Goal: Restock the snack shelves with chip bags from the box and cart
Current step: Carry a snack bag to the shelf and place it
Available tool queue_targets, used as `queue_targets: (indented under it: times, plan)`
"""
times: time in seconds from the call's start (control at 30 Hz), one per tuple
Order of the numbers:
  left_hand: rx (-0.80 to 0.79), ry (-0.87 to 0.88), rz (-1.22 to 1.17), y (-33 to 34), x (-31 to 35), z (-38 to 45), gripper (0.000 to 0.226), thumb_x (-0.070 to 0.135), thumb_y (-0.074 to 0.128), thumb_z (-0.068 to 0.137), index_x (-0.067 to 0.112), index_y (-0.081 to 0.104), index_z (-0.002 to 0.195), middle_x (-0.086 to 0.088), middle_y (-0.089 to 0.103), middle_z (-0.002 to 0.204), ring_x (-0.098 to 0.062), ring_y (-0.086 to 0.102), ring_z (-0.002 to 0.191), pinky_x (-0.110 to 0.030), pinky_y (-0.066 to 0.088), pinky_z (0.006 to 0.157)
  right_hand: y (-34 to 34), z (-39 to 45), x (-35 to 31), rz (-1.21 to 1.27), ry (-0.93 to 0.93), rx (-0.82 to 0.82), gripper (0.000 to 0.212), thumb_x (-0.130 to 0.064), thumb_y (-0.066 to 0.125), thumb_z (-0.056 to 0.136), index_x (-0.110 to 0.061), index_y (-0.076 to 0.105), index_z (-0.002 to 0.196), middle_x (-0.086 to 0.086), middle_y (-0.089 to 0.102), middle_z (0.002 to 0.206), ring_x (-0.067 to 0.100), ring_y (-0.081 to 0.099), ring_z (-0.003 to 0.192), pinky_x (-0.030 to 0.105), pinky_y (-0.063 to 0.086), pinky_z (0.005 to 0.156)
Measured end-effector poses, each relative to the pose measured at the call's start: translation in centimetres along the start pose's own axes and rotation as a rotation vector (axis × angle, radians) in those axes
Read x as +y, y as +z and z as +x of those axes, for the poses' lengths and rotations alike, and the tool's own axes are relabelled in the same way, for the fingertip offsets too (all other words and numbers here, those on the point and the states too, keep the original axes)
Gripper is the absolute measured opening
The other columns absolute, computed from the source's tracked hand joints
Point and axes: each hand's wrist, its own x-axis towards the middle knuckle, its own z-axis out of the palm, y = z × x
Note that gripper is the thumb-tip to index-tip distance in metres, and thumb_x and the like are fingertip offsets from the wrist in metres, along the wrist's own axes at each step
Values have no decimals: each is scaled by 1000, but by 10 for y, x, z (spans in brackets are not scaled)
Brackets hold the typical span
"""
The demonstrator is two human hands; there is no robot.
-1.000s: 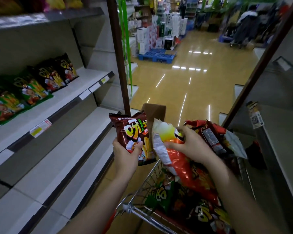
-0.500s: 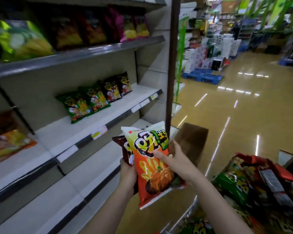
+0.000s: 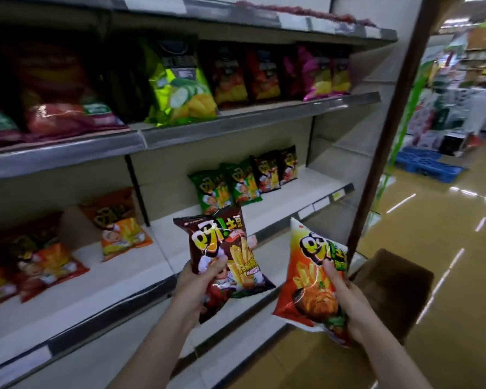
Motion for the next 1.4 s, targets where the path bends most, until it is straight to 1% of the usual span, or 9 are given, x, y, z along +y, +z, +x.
queue_targets:
  times: [0.4, 0.57, 0.7, 0.8, 0.93, 1.07, 1.13, 1.27, 1.4]
  plan:
    - [17, 139, -55, -112, 55, 92, 54, 22, 78, 77, 29, 54, 125, 2, 71, 111, -18, 69, 93, -32, 54, 72, 161, 59, -39, -96, -199, -202, 53, -59, 66, 69, -22, 61, 107, -4, 76, 88, 12, 74, 77, 20, 55, 58]
    - [-36, 109, -51, -115, 57, 130, 67, 32, 81, 67, 27, 52, 127, 0, 71, 112, -21, 69, 99, -45, 52, 91, 172, 80, -56, -146, -174, -225, 50, -58, 66, 69, -23, 61, 104, 1, 77, 89, 21, 75, 82, 32, 57, 74]
    - [-117, 62, -27, -102, 54, 161, 60, 31, 79, 70, 23, 55, 125, -1, 74, 104, -21, 72, 92, -39, 56, 80, 162, 112, -76, -199, -175, -215, 51, -58, 68, 70, -23, 58, 106, 5, 76, 95, 24, 74, 83, 36, 59, 78]
    - [-144, 31, 14, -92, 53, 186, 65, 34, 82, 67, 22, 57, 125, -3, 74, 105, -25, 72, 95, -45, 54, 88, 160, 143, -85, -195, -172, -204, 40, -54, 68, 74, -25, 56, 99, 4, 75, 93, 24, 74, 83, 35, 58, 77]
    - [-160, 11, 70, -64, 59, 221, 44, 28, 76, 78, 22, 61, 119, -2, 75, 100, -18, 73, 85, -26, 55, 59, 157, 192, -94, -196, -132, -244, 56, -61, 72, 71, -20, 61, 108, 5, 76, 97, 25, 74, 88, 41, 57, 88]
    - [-182, -12, 64, -15, 66, 263, 30, 16, 71, 84, 15, 63, 113, -9, 76, 95, -23, 74, 79, -26, 56, 53, 145, 254, -118, -203, -111, -305, 47, -55, 67, 78, -18, 64, 106, 5, 76, 97, 23, 74, 89, 41, 57, 89]
    - [-204, -28, 49, 13, 67, 289, 35, 19, 75, 81, 14, 64, 114, -10, 75, 100, -26, 73, 86, -30, 59, 61, 135, 287, -134, -213, -104, -330, 52, -58, 68, 75, -18, 63, 108, 5, 76, 99, 24, 73, 91, 43, 56, 92]
    - [-167, 2, 112, 73, 62, 354, 102, 59, 91, 46, 35, 49, 135, 1, 61, 132, -26, 58, 120, -53, 43, 102, 99, 347, -168, -210, -76, -312, 61, -61, 69, 69, -16, 61, 110, 7, 76, 101, 26, 73, 92, 41, 57, 90]
    - [-278, -65, 56, 132, 59, 379, 85, 42, 89, 58, 24, 50, 131, -10, 66, 123, -33, 64, 110, -54, 46, 100, 54, 387, -187, -196, -60, -273, 60, -58, 70, 76, -15, 56, 116, 9, 75, 104, 27, 73, 92, 43, 57, 89]
